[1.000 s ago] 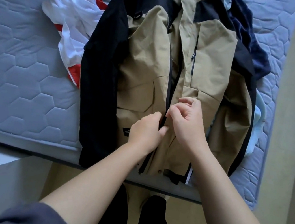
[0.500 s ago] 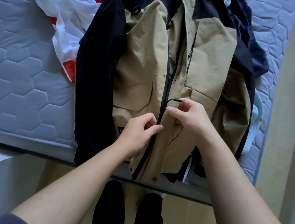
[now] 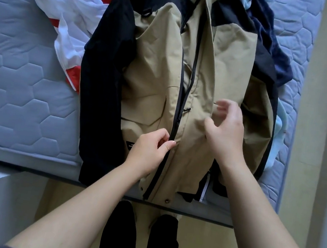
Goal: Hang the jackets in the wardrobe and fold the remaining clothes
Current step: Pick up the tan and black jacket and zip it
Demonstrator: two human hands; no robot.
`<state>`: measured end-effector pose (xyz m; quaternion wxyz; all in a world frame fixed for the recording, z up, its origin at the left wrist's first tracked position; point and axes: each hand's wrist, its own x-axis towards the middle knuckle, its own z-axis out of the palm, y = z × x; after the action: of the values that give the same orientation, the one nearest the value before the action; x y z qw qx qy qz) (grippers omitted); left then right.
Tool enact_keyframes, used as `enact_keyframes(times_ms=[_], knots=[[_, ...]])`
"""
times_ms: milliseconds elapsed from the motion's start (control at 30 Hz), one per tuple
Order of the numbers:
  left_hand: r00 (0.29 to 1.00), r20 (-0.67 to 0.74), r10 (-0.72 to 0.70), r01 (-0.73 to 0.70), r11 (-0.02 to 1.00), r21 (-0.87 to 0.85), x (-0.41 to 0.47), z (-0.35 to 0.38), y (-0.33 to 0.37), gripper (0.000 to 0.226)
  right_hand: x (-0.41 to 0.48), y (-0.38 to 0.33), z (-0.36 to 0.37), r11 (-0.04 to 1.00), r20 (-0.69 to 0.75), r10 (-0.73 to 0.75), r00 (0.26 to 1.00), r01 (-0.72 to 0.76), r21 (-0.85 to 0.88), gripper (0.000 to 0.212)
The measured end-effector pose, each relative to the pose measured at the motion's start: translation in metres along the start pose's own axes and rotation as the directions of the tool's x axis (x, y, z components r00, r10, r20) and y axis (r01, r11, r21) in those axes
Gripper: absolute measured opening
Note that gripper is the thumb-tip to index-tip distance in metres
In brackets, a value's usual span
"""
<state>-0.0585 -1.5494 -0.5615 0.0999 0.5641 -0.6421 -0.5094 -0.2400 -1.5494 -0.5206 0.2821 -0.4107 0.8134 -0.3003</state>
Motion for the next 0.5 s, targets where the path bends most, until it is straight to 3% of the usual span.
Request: enact_keyframes(times_ms=[67,100,233,367,500], knots=[[1.0,-0.008,0.02,-0.02,0.999,0.041,-0.001,-0.002,0.0,0.032,0.005,-0.01,0.005,0.963,0.082,-0.259,0.963,0.264,-0.059,0.04],[1.0,-0.007,0.03,-0.029,0.998,0.06,-0.001,-0.003,0.0,0.031,0.008,-0.013,0.009,0.93,0.174,-0.313,0.934,0.338,-0.141,0.04],[0.999,0.002,0.053,-0.053,0.992,0.118,0.0,-0.005,0.002,0.028,0.02,-0.008,0.017,0.642,0.46,-0.356,0.813,0.571,-0.512,0.029],[0.998,0.014,0.054,-0.055,0.988,0.145,0.0,-0.004,0.002,0.029,0.037,-0.009,0.014,0.451,0.559,-0.464,0.688,0.726,-0.519,0.022],[0.998,0.028,0.054,-0.059,0.978,0.202,0.001,-0.002,0.0,0.027,0.051,-0.012,0.005,0.257,0.77,-0.39,0.504,0.863,-0.435,0.017]])
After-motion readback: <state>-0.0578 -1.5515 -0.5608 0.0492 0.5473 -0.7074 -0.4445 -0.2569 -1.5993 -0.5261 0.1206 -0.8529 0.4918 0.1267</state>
